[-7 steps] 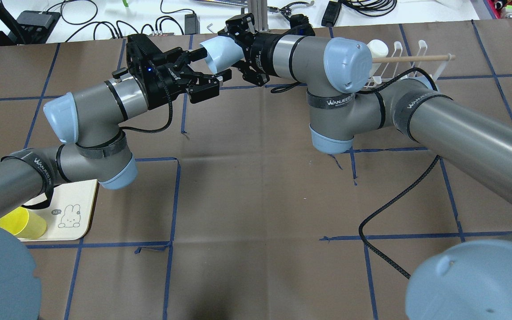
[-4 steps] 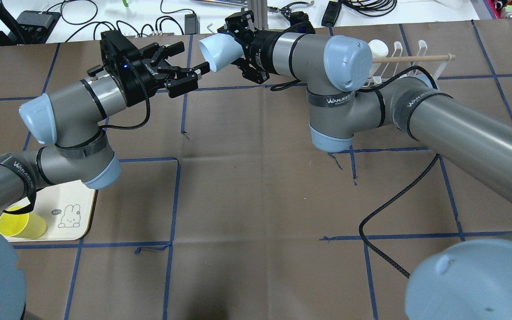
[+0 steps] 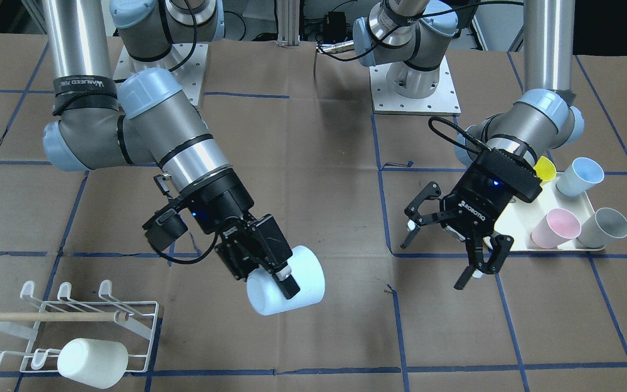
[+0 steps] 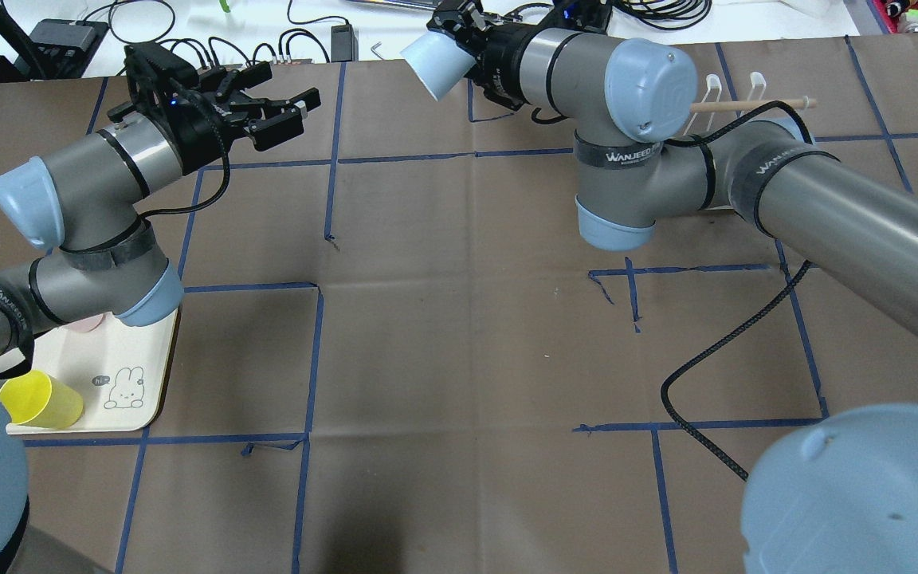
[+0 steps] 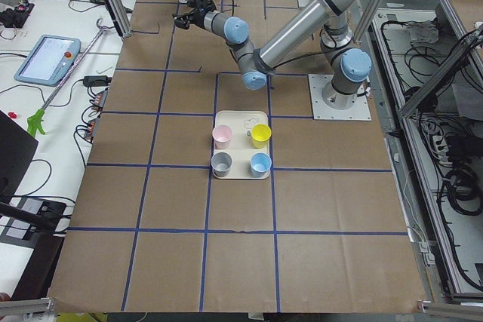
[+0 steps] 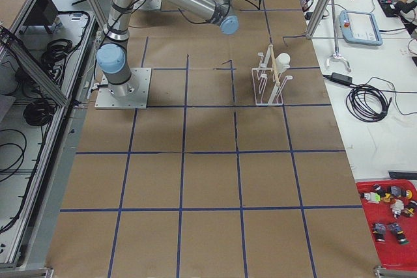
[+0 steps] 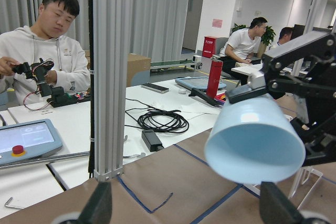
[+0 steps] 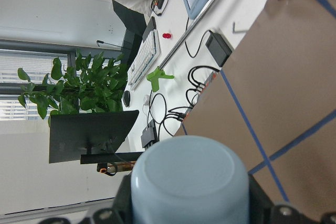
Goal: Transfer IKEA cup to right arm and place on rack
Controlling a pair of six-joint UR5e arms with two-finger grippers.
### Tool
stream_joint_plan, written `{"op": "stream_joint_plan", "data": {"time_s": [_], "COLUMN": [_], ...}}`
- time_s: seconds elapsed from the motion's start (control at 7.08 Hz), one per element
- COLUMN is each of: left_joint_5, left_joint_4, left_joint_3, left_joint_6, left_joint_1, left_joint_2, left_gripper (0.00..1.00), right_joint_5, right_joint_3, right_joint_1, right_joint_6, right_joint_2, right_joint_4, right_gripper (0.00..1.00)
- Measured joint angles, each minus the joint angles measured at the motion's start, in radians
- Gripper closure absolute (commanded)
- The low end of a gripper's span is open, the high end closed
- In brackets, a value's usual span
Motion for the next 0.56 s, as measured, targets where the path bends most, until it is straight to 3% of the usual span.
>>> {"op": "stream_joint_plan", "data": {"time_s": [0.56], "left_joint_5": [0.49], "left_joint_4": [-0.553], "left_joint_3": [0.149], "left_joint_6": [-0.002], "left_joint_1": [-0.082], "left_joint_2": [0.066], "left_gripper": [0.01], "right_joint_5": [-0.087], "right_joint_3": [-0.011], "right_joint_1": [-0.199], "right_joint_6": [-0.632], "right_joint_2": [-0.01], "right_joint_4": [-0.011], "right_gripper": [0.62]}}
